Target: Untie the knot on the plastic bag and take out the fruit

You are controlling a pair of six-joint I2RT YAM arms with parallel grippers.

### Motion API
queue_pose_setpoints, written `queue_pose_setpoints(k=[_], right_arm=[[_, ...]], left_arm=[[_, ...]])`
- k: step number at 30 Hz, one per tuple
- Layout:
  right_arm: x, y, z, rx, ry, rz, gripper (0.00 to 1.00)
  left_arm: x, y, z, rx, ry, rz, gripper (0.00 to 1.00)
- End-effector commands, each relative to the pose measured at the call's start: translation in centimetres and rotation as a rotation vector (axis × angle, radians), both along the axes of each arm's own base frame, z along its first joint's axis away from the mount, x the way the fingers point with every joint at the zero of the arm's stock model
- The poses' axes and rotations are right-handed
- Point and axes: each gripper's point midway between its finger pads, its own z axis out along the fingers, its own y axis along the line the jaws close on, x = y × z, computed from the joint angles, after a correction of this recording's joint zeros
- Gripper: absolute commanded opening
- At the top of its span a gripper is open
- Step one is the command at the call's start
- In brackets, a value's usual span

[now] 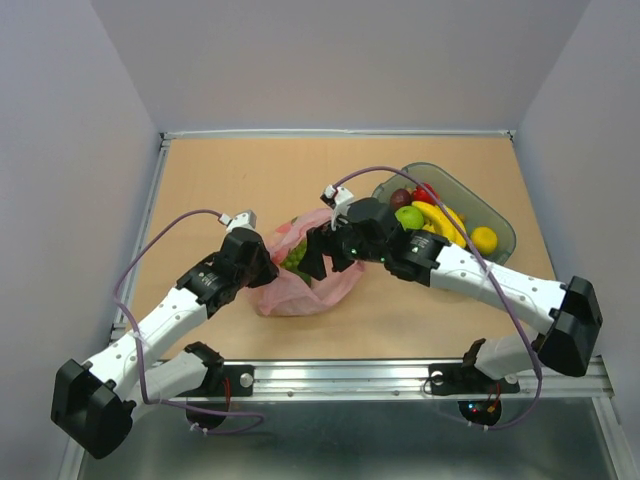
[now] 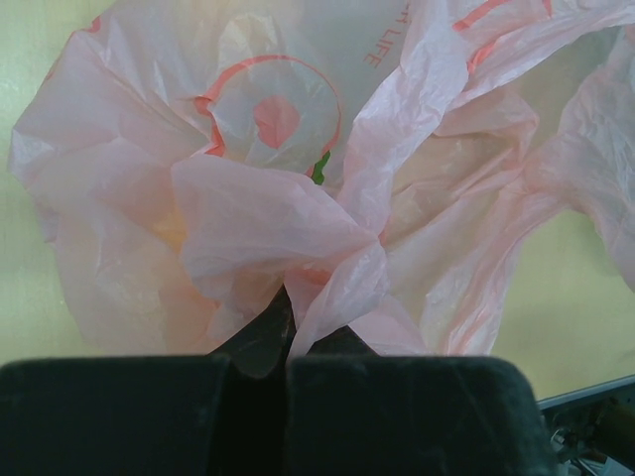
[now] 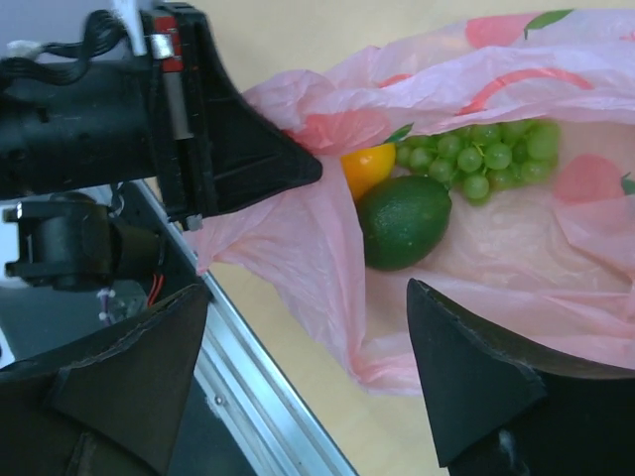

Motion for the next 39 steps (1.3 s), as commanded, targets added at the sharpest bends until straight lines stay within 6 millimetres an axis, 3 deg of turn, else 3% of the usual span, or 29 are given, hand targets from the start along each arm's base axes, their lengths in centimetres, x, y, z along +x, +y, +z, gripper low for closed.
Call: queue_pose_setpoints(k=[1, 4, 12, 15, 18, 22, 27, 35, 38, 39], right_arm=[[1.8, 0.8, -1.2, 0.066, -0.006, -0.106, 0.83], [2.9, 0.3, -4.4, 0.025, 0.019, -0.197, 0.78], [6.0, 1.1, -10.0, -0.035, 0.040, -0.333, 0.60], [7.4, 1.9, -10.3, 0.024, 0.036, -0.381, 0.59], [8.4, 2.4, -13.0, 0.041, 0.075, -0.417, 0.60], [8.8, 3.7, -13.7, 0.126, 0.084, -0.407, 0.66], [9.4, 4.5, -16.2, 0.154, 0.098, -0.422, 0.69], [10.4, 6.0, -18.0, 0.207, 0.099, -0.425, 0.68], [10.5, 6.1, -18.5, 0.212, 0.094, -0.428, 0.58], [10.6, 6.0, -18.7, 0.208, 0.093, -0.430, 0.46]], left_arm=[[1.3, 0.2, 2.0, 0.007, -0.065, 0.017, 0.00], [1.1, 0.6, 1.8, 0.025, -0.057, 0.022, 0.00], [0.5, 0.7, 1.7, 0.032, -0.037, 0.007, 0.00], [0.3, 0.6, 1.8, 0.026, -0.033, -0.001, 0.00], [0.0, 0.4, 1.9, 0.015, -0.032, -0.014, 0.00], [-0.3, 0.0, 1.9, -0.001, -0.018, -0.035, 0.00], [-0.6, -0.5, 2.0, -0.023, -0.005, -0.055, 0.00], [-0.8, -0.9, 1.7, -0.034, 0.016, -0.068, 0.00], [-0.9, -1.0, 1.5, -0.038, 0.019, -0.071, 0.00], [-0.9, -1.0, 1.5, -0.040, 0.016, -0.071, 0.00]])
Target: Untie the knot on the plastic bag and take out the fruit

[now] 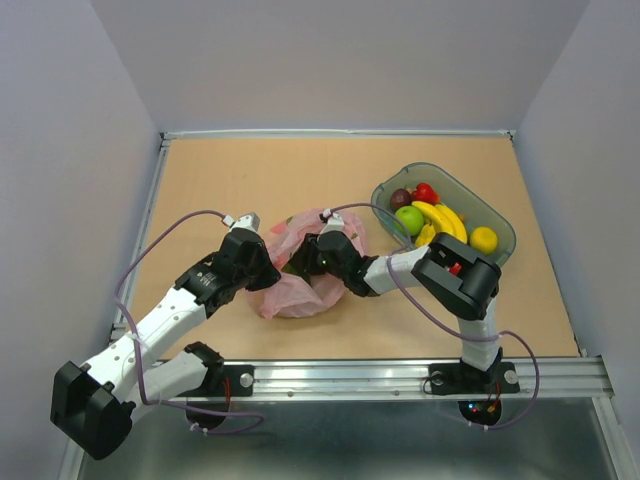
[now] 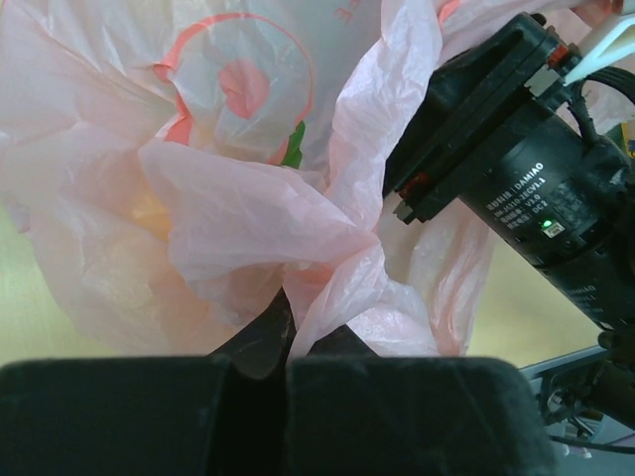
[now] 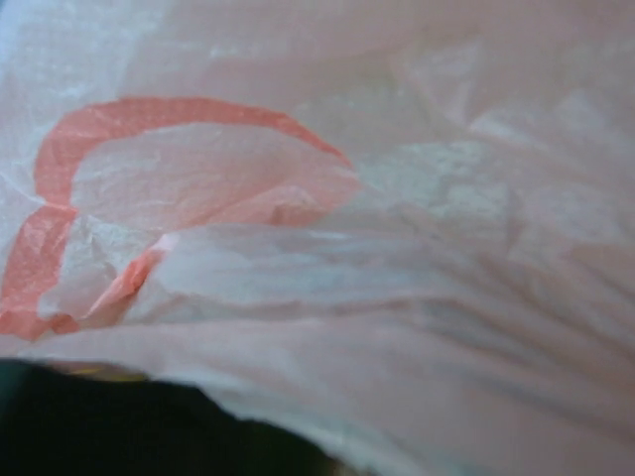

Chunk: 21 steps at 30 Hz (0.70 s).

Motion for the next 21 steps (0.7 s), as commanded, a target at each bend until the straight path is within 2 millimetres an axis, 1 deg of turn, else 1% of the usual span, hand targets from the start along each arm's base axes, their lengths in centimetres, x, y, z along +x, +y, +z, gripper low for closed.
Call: queue_pose_setpoints(k=[1, 2, 4, 5, 7, 8, 13, 14, 15, 16, 17, 18, 19, 20, 21], right_arm=[[0.9, 0.4, 0.5, 0.038, -0.039, -0.025, 0.36], [0.8, 0.2, 0.5, 0.031, -0.045, -0.026, 0.19], [0.8, -0.3, 0.5, 0.018, -0.054, -0.031, 0.05], [0.6, -0.8, 0.7, 0.011, -0.061, -0.038, 0.00], [0.4, -1.4, 1.0, -0.007, -0.079, -0.035, 0.00], [0.2, -2.0, 1.7, -0.007, -0.094, -0.040, 0.00], [-0.6, -4.3, 3.6, -0.047, -0.146, -0.039, 0.00], [-0.9, -4.9, 3.4, -0.085, -0.148, -0.031, 0.00], [-1.2, -5.4, 4.6, -0.080, -0.165, -0.028, 0.00], [-1.4, -5.7, 4.8, -0.098, -0.178, -0.016, 0.00], [-1.5, -6.1, 5.4, -0.101, -0.188, -0.014, 0.00], [-1.9, -6.5, 5.4, -0.120, -0.179, -0.010, 0.01], [-2.2, -6.7, 6.7, -0.111, -0.200, 0.004, 0.00], [-2.7, -7.0, 6.7, -0.129, -0.188, 0.022, 0.01], [-2.8, -7.2, 7.1, -0.130, -0.189, 0.025, 0.00]], left_arm=[[0.6, -0.5, 1.5, -0.036, -0.034, -0.004, 0.00], [0.6, -0.5, 1.7, -0.042, -0.043, -0.001, 0.00], [0.8, -0.4, 1.7, -0.043, -0.054, 0.006, 0.00], [0.9, -0.2, 1.7, -0.034, -0.060, 0.016, 0.00], [1.2, 0.0, 1.7, -0.026, -0.067, 0.030, 0.00], [1.3, 0.3, 1.5, -0.011, -0.068, 0.042, 0.00], [2.1, 1.2, 0.6, 0.038, -0.073, 0.077, 0.00], [2.4, 1.5, 0.2, 0.059, -0.073, 0.086, 0.00], [2.7, 1.7, 0.1, 0.070, -0.075, 0.091, 0.00], [3.1, 2.1, -0.1, 0.085, -0.084, 0.102, 0.00], [3.3, 2.0, -0.2, 0.091, -0.086, 0.096, 0.00], [3.8, 2.5, -0.6, 0.111, -0.080, 0.112, 0.00], [4.2, 2.6, -0.6, 0.115, -0.089, 0.115, 0.00], [4.7, 2.9, -0.5, 0.134, -0.100, 0.118, 0.00], [5.2, 3.2, -0.8, 0.151, -0.097, 0.127, 0.00]])
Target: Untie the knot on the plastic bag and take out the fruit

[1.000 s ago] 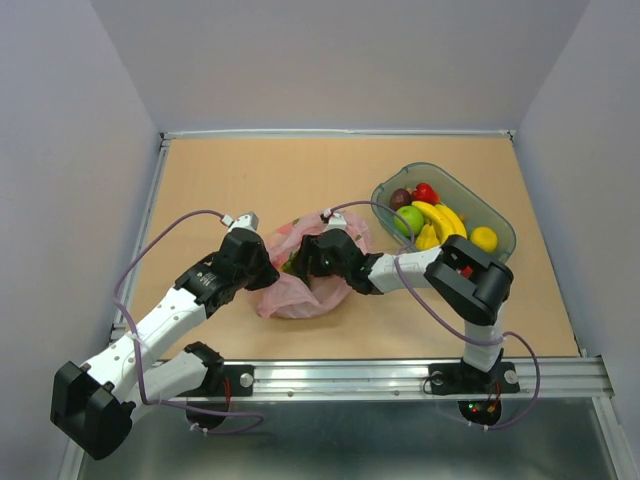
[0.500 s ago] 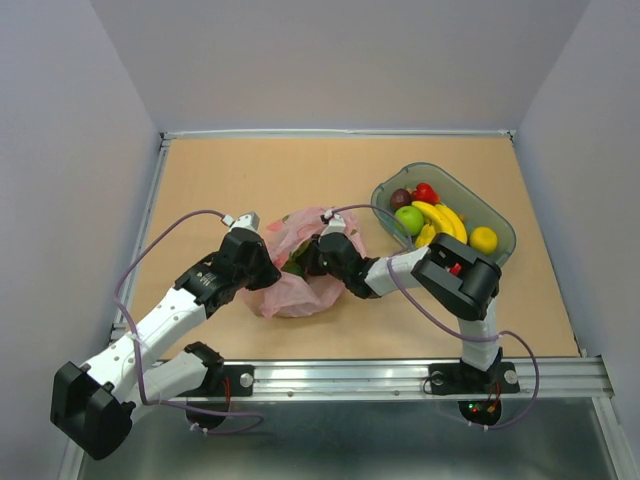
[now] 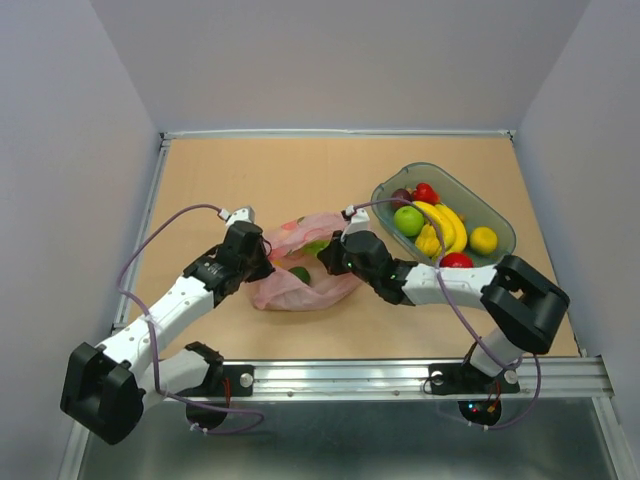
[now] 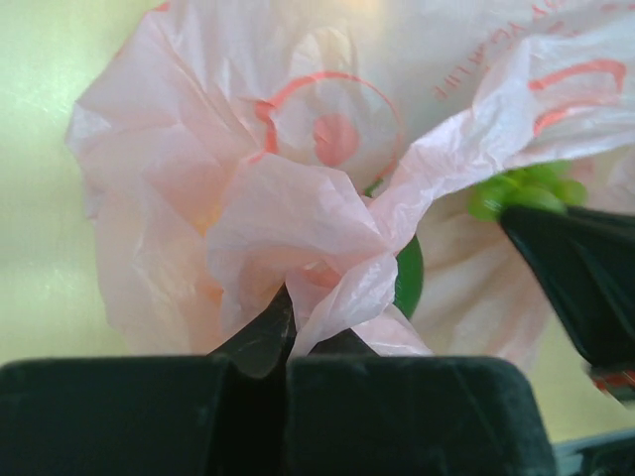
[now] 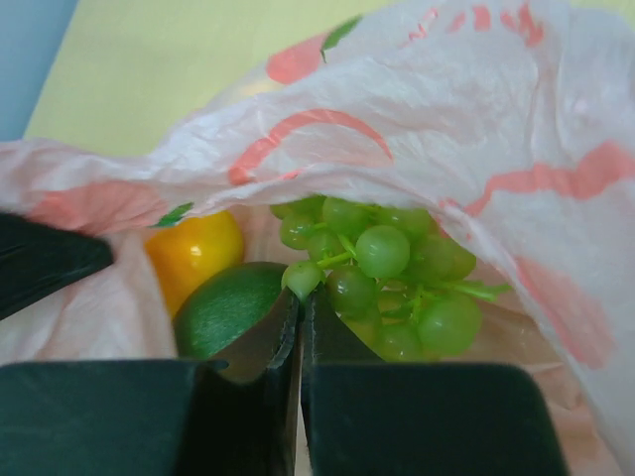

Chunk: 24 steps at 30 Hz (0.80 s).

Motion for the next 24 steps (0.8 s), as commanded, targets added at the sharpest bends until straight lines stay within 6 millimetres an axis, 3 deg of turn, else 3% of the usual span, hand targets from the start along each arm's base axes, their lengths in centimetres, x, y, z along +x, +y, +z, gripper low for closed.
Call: queue_pose_setpoints(k=[1, 4, 5, 19, 22, 24], right_arm=[[-0.7, -1.7, 2.4, -0.043, -0.049, 0.019, 0.00], [-1.4, -2.2, 4.4, -0.035, -0.076, 0.044, 0.00], [-1.5, -2.2, 6.2, -0.015, -0.107, 0.059, 0.00], [-7.8, 1.5, 17.4, 0.183, -0.175, 0.474, 0.00], [-8.4, 2.1, 22.1, 0.256, -0.229, 0.514, 0.00], [-8.3, 2.1, 24.1, 0.274, -0.262, 0.515, 0.00]], left_arm=[[2.8, 1.5, 0.5, 0.078, -0.069, 0.037, 0.00], [4.3, 2.2, 1.0, 0.132, -0.090, 0.050, 0.00], [4.8, 2.2, 1.6, 0.134, -0.105, 0.054, 0.00], [7.8, 4.0, 2.4, 0.229, -0.151, 0.091, 0.00], [8.1, 3.9, 2.5, 0.239, -0.157, 0.076, 0.00], [7.9, 4.0, 2.5, 0.241, -0.164, 0.071, 0.00]])
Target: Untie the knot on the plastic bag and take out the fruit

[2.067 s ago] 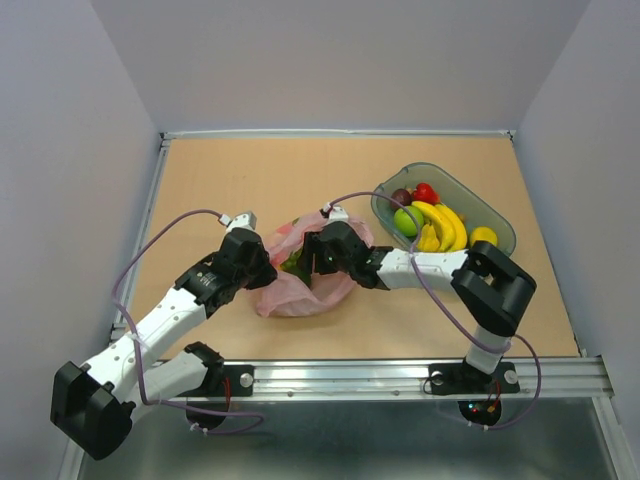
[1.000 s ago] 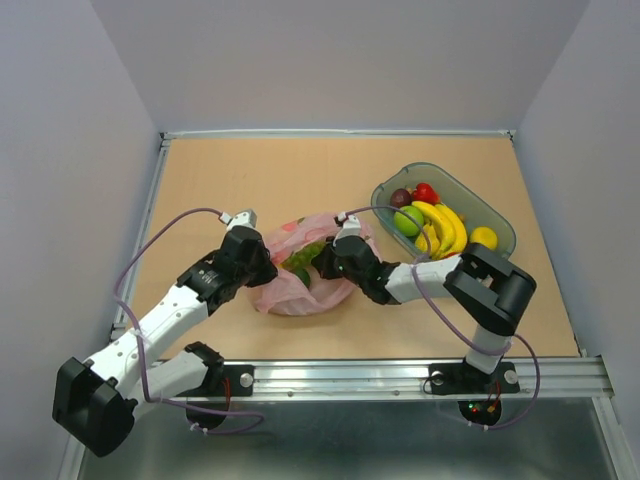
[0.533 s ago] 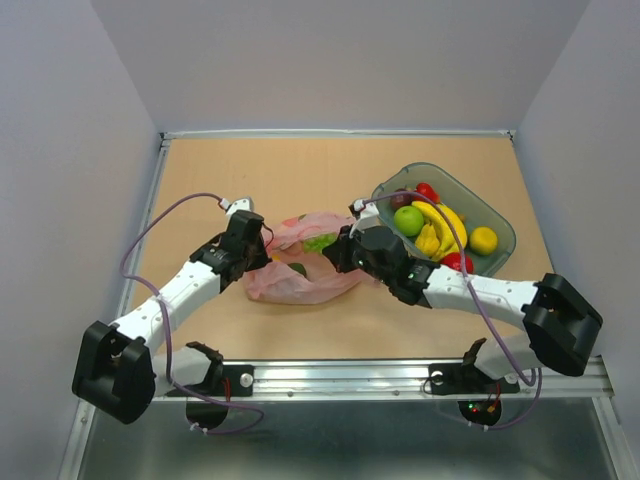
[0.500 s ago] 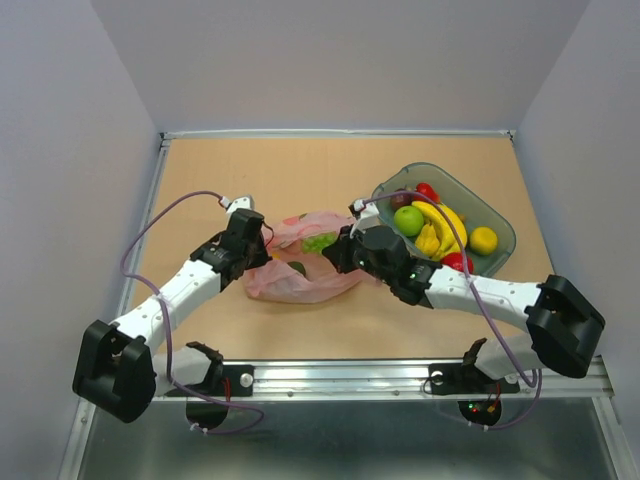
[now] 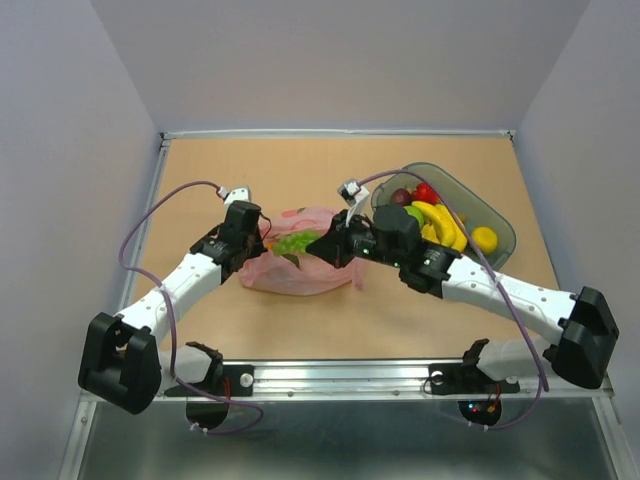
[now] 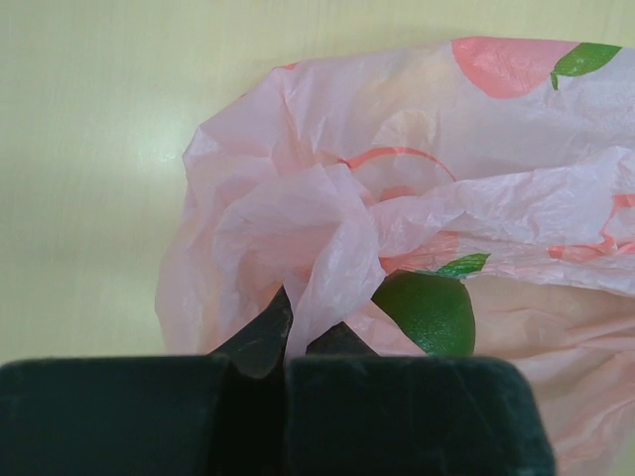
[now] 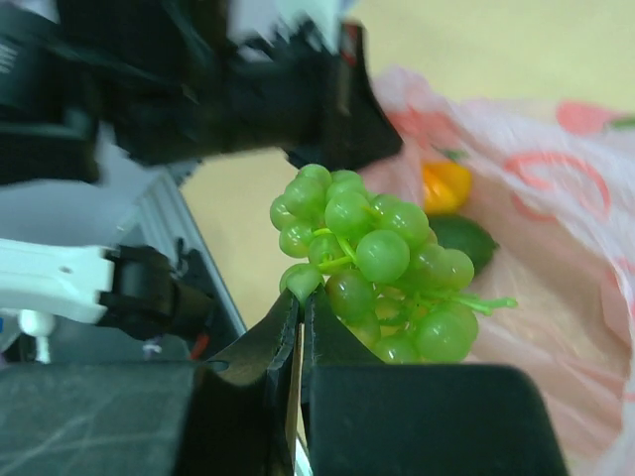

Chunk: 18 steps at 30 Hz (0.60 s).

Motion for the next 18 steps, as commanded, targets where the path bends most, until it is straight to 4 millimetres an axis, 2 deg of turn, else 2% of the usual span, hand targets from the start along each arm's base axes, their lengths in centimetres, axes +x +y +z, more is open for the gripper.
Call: queue_pose_setpoints(k=[1, 2, 3, 4, 5, 6, 7, 10, 11, 13, 14, 16, 18], right_arm=[[-0.7, 0.9, 10.6, 0.184, -0.151, 0.073, 0.00], [-0.3, 0.7, 12.6, 0.201, -0.187, 0.052, 0.00], [0.1, 0.7, 13.1, 0.199, -0.199, 0.034, 0.00], [0.6, 0.5, 14.9, 0.212, -0.234, 0.008, 0.00], [1.1, 0.2, 14.6, 0.197, -0.239, -0.017, 0.00], [2.1, -0.2, 15.7, 0.195, -0.257, -0.076, 0.00], [2.9, -0.5, 15.9, 0.186, -0.267, -0.110, 0.00], [6.3, -2.7, 16.4, 0.139, -0.296, -0.279, 0.00], [7.7, -4.1, 15.7, 0.104, -0.290, -0.338, 0.00], [9.7, -6.3, 14.8, 0.060, -0.284, -0.443, 0.00], [11.3, -8.4, 14.3, 0.035, -0.284, -0.528, 0.00], [12.7, -10.9, 13.1, -0.002, -0.276, -0.609, 0.00], [14.8, -14.8, 11.8, -0.049, -0.266, -0.731, 0.00]], left_arm=[[1.5, 0.1, 2.6, 0.007, -0.096, -0.005, 0.00], [1.3, 0.1, 2.6, 0.003, -0.102, -0.008, 0.00], [1.1, 0.1, 2.5, -0.002, -0.106, -0.010, 0.00], [0.8, 0.1, 2.1, -0.012, -0.104, -0.010, 0.00], [0.6, 0.2, 1.9, -0.017, -0.105, -0.006, 0.00], [0.3, 0.1, 2.0, -0.031, -0.112, -0.012, 0.00], [0.1, 0.0, 1.8, -0.037, -0.113, -0.015, 0.00], [-0.7, 0.0, 0.9, -0.052, -0.107, -0.025, 0.00], [-1.0, 0.1, 0.4, -0.047, -0.098, -0.030, 0.00], [-1.3, 0.1, 0.8, -0.057, -0.112, -0.038, 0.00], [-1.6, 0.2, 0.5, -0.057, -0.109, -0.042, 0.00], [-1.7, 0.2, 1.0, -0.068, -0.130, -0.047, 0.00], [-1.9, 0.0, 1.0, -0.072, -0.136, -0.062, 0.00]])
